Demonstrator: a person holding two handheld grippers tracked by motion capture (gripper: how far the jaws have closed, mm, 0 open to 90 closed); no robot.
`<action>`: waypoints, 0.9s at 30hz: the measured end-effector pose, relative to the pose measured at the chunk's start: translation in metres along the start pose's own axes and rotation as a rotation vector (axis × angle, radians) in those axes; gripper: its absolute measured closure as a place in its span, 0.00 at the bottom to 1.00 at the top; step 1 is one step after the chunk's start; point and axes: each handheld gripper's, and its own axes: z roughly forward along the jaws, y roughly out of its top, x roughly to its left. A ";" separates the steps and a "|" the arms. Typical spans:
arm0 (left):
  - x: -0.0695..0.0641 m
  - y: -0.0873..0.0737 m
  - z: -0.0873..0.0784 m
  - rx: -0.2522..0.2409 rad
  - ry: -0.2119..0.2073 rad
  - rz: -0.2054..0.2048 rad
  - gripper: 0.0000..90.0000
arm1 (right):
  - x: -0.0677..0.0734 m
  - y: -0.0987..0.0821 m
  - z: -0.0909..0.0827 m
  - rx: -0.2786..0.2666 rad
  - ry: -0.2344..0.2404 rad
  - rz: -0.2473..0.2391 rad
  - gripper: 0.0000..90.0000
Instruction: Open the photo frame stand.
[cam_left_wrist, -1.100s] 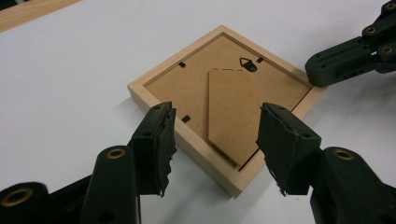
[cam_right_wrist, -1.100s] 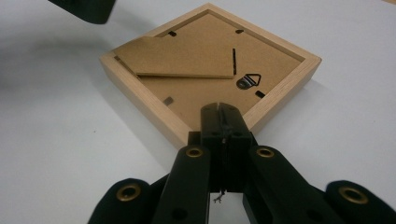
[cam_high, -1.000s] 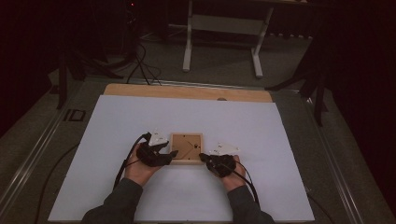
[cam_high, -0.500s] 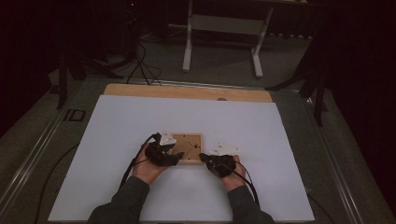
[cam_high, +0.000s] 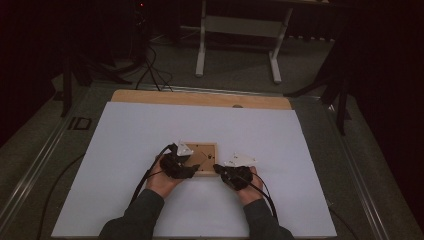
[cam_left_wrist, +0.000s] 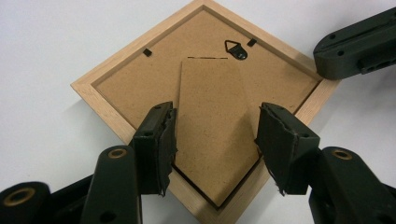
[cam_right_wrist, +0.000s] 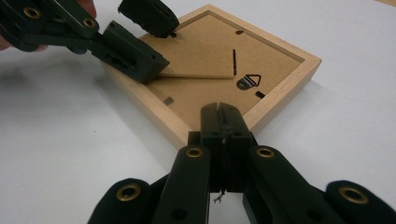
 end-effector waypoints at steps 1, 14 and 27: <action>0.000 0.000 0.001 0.004 0.000 0.003 0.52 | 0.000 0.000 0.000 0.000 0.000 -0.001 0.99; 0.000 0.003 0.002 0.021 0.004 0.003 0.57 | 0.000 0.000 0.000 -0.002 0.000 0.000 0.99; -0.002 0.016 -0.008 -0.011 0.019 0.014 0.57 | 0.000 -0.001 0.000 -0.006 -0.002 -0.005 0.99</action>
